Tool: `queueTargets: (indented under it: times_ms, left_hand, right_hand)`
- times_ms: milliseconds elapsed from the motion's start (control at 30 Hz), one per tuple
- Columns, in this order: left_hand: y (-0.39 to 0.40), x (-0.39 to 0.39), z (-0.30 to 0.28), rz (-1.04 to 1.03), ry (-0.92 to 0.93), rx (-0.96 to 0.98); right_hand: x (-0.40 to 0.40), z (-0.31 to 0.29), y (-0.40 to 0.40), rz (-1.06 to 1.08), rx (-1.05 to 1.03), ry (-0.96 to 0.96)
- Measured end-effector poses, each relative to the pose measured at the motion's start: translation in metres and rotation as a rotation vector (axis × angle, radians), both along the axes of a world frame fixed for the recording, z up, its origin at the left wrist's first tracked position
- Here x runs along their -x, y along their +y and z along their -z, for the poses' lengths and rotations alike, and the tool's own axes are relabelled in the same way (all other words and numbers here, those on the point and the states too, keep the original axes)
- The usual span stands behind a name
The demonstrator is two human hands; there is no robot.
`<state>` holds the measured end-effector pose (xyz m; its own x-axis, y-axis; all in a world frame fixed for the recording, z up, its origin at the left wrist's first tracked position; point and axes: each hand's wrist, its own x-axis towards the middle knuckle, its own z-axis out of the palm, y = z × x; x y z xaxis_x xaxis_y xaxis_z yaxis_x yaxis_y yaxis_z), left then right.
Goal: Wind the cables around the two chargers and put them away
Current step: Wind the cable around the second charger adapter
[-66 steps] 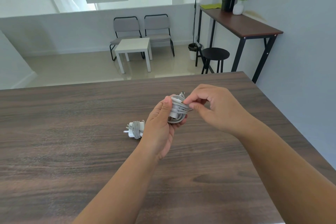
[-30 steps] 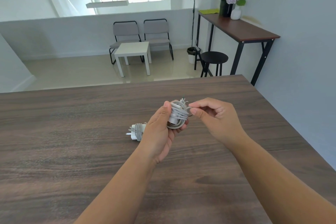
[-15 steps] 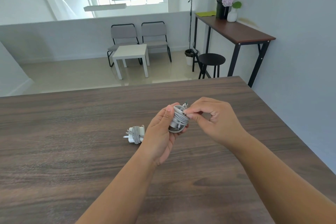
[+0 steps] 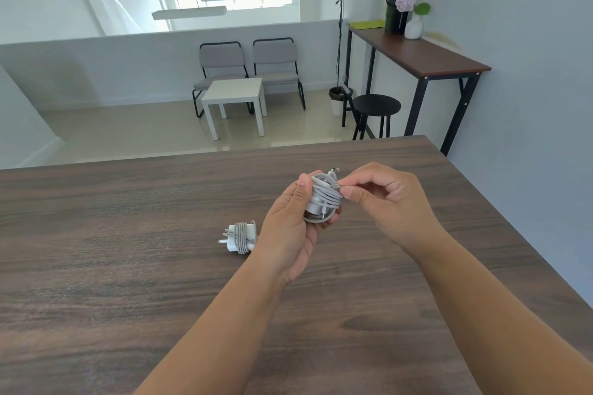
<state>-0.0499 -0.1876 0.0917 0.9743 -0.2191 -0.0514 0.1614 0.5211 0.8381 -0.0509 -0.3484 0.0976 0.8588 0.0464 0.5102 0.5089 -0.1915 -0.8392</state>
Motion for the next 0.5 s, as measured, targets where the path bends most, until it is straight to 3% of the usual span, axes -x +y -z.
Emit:
queueTargets:
  times_ms: [233,500]
  left_hand:
    - [0.000,-0.005,0.002,-0.030,0.022,0.016]
    - [-0.004,-0.006,-0.003,0.001,-0.006,0.001]
  right_hand:
    - [0.002,-0.005,-0.003,0.053,0.289,-0.093]
    - [0.006,-0.002,0.004,0.145,0.137,-0.112]
